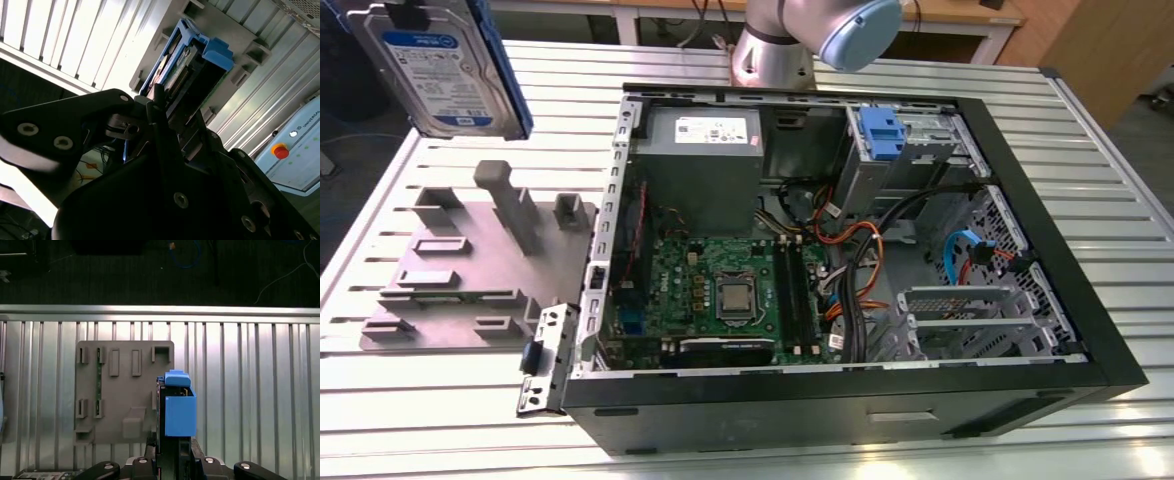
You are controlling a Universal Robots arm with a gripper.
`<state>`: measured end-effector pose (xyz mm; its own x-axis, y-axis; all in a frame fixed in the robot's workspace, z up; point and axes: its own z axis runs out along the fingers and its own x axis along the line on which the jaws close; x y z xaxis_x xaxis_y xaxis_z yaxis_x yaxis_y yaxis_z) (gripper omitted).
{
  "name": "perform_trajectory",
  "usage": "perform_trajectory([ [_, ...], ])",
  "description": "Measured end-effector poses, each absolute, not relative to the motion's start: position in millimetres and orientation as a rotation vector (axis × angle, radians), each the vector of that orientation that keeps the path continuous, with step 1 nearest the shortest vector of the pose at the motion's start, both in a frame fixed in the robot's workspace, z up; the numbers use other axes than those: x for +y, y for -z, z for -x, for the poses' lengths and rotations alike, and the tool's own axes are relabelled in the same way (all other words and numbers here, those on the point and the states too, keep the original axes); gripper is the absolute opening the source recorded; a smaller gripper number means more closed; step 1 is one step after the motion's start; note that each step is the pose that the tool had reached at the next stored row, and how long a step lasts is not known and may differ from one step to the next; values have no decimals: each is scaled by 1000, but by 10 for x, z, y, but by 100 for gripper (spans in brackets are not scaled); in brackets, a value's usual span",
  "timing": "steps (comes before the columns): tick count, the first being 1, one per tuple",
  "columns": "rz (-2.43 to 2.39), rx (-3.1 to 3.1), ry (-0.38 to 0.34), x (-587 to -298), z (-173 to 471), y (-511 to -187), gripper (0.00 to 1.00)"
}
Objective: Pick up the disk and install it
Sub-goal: 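Pick up the disk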
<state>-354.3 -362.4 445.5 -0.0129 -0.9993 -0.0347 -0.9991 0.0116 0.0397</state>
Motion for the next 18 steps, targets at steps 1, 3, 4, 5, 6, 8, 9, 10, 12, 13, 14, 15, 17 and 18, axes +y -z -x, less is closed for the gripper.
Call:
perform_trajectory([
  [1,-2205,-2232,83,-3624,3543,-4469,35],
  [3,-2205,-2232,83,-3624,3543,-4496,35],
  [4,-2205,-2232,83,-3624,3543,-4508,35],
  [5,-2205,-2232,83,-3624,3543,-4519,35],
  [6,-2205,-2232,83,-3624,3543,-4529,35],
  [8,-2205,-2232,83,-3623,3543,-4547,35],
  [9,-2205,-2232,83,-3623,3543,-4556,35],
  [10,-2205,-2232,83,-3623,3543,-4563,35],
  [12,-2205,-2232,83,-3623,3543,-4574,35],
  [13,-2205,-2232,83,-3623,3543,-4574,35],
  [14,-2205,-2232,83,-3623,3543,-4574,35],
  [15,-2205,-2232,83,-3623,3543,-4574,35],
  [17,-2205,-2232,83,-3623,3543,-4575,35],
  [18,-2205,-2232,83,-3623,3543,-4575,35],
])
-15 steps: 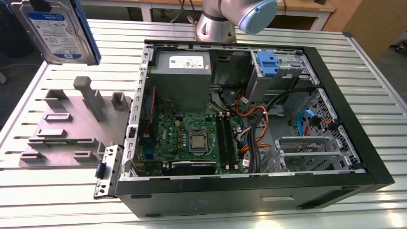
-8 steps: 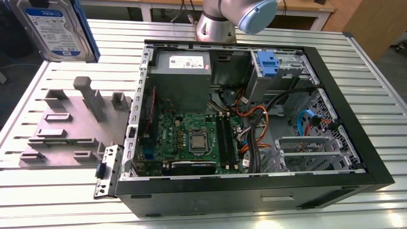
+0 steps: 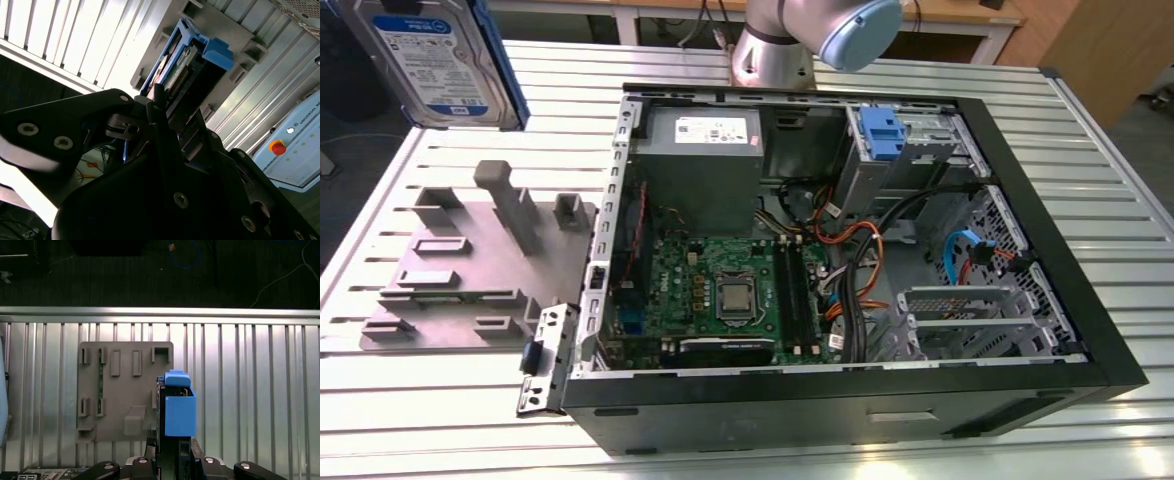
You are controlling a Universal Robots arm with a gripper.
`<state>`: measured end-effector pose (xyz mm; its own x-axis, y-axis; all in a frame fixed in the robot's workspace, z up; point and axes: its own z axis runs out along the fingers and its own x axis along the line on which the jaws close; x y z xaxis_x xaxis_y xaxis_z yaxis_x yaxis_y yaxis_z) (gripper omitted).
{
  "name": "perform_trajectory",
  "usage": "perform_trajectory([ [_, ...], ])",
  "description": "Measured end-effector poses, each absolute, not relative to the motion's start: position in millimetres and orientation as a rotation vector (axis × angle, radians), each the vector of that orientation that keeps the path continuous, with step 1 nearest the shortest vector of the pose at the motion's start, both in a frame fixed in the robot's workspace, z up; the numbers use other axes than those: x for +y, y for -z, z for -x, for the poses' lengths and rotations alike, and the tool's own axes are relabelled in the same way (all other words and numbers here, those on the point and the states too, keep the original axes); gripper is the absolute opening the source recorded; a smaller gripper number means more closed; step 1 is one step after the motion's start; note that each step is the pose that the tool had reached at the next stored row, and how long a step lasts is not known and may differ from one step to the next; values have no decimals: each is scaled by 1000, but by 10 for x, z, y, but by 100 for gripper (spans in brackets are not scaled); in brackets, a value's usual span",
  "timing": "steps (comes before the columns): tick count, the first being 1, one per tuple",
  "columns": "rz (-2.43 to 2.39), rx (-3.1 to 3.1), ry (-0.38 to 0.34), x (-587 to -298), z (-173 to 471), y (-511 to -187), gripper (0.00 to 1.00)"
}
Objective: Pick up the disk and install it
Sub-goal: 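Pick up the disk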
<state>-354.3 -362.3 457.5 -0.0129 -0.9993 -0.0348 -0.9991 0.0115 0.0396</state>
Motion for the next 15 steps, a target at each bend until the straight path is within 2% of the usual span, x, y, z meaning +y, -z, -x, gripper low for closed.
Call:
perform_trajectory([
  [15,-2205,-2232,83,-3623,3543,-4674,35],
])
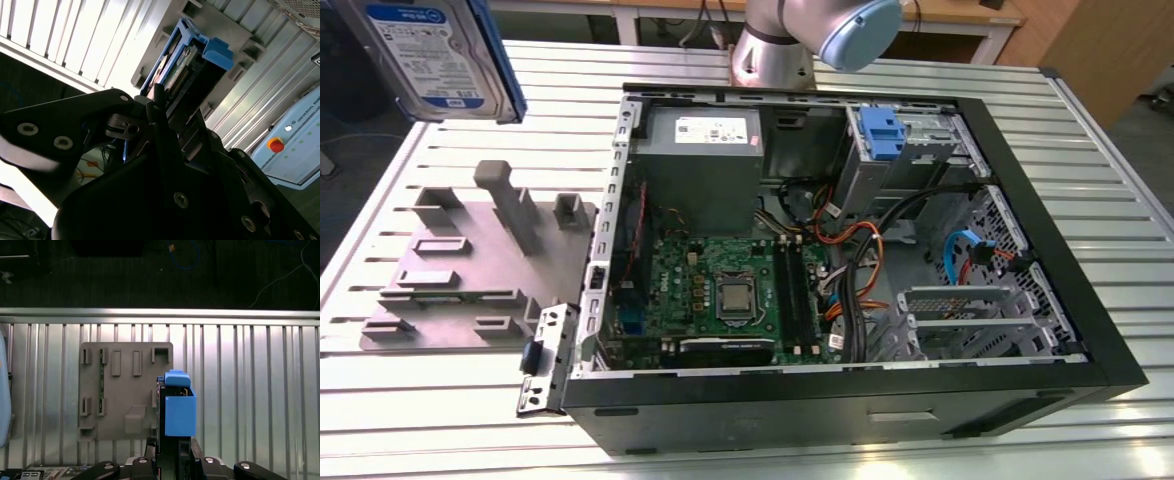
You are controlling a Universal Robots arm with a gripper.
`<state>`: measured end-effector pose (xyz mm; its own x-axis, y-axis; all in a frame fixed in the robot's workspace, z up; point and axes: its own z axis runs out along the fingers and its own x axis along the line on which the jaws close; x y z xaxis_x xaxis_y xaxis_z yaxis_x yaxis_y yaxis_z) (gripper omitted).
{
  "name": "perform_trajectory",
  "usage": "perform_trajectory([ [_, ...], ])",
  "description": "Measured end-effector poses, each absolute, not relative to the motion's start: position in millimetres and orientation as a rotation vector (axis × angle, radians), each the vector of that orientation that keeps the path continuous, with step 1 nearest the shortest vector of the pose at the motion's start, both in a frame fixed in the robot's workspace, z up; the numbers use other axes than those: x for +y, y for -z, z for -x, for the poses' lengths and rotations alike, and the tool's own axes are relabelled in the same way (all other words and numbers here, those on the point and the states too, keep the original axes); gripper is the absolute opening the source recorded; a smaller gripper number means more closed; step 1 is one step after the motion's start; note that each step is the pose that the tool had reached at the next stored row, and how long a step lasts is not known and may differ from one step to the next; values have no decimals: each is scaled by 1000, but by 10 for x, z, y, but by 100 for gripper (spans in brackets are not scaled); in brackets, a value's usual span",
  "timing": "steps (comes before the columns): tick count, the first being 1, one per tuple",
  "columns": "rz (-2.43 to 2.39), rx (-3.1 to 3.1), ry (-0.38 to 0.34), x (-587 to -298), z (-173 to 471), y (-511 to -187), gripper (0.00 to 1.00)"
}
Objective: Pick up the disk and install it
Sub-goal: 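Pick up the disk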
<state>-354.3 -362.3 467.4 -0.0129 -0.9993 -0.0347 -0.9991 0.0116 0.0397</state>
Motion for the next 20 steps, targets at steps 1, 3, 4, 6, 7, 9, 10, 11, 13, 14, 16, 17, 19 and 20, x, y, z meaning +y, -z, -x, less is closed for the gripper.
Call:
perform_trajectory([
  [1,-2205,-2232,83,-3623,3543,-4686,35],
  [3,-2205,-2232,83,-3623,3543,-4712,35],
  [4,-2205,-2232,83,-3623,3543,-4725,35],
  [6,-2205,-2232,83,-3623,3543,-4752,35],
  [7,-2205,-2232,83,-3623,3543,-4767,35],
  [9,-2205,-2232,83,-3623,3543,-4795,35],
  [10,-2205,-2232,83,-3623,3543,-4804,35],
  [11,-2205,-2232,83,-3623,3543,-4809,35],
  [13,-2205,-2232,83,-3623,3543,-4809,35],
  [14,-2205,-2232,83,-3623,3543,-4809,35],
  [16,-2205,-2232,83,-3623,3543,-4810,35],
  [17,-2205,-2232,83,-3623,3542,-4810,35],
  [19,-2205,-2232,83,-3622,3534,-4811,35],
  [20,-2205,-2232,83,-3623,3527,-4810,35],
])
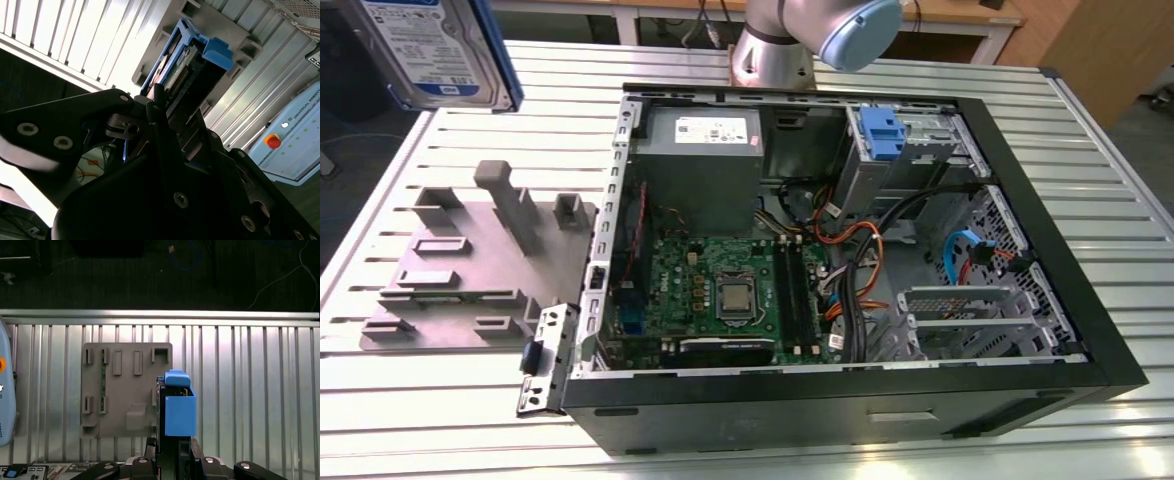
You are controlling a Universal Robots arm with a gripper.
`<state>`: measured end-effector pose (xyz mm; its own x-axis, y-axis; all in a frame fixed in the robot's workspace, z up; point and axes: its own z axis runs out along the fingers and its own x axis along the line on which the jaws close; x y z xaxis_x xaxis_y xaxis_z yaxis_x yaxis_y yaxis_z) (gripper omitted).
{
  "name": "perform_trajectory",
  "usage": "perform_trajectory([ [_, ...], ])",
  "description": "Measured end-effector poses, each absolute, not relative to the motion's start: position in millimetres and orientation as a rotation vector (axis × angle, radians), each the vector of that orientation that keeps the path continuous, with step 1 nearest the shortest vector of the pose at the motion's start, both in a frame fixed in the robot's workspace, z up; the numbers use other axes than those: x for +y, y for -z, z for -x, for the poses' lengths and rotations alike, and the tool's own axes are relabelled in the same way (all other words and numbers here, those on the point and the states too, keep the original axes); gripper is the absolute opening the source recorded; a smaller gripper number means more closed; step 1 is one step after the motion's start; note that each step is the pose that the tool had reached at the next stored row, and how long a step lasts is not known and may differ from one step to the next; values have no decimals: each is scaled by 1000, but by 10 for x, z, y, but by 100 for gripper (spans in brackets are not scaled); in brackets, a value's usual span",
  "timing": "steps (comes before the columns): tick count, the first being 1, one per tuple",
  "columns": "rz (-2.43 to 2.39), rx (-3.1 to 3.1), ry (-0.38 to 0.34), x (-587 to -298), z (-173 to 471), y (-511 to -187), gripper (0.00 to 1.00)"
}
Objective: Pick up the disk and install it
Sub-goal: 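Pick up the disk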
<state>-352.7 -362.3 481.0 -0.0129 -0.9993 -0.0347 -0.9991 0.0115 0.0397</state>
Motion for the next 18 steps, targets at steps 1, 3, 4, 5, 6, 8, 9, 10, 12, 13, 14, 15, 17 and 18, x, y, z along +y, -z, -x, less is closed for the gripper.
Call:
perform_trajectory([
  [1,-2205,-2232,83,-3623,3519,-4810,35],
  [3,-2205,-2232,83,-3623,3498,-4810,35],
  [4,-2205,-2232,83,-3623,3486,-4810,35],
  [5,-2205,-2232,83,-3623,3475,-4810,35],
  [6,-2205,-2232,83,-3623,3462,-4810,35],
  [8,-2205,-2232,83,-3623,3438,-4810,35],
  [9,-2205,-2232,83,-3623,3425,-4810,35],
  [10,-2205,-2232,83,-3623,3411,-4810,35],
  [12,-2205,-2232,83,-3623,3384,-4810,35],
  [13,-2205,-2232,83,-3623,3369,-4810,35],
  [14,-2205,-2232,83,-3623,3353,-4810,35],
  [15,-2205,-2232,83,-3622,3337,-4810,35],
  [17,-2205,-2232,83,-3623,3301,-4810,35],
  [18,-2205,-2232,83,-3623,3284,-4810,35],
])
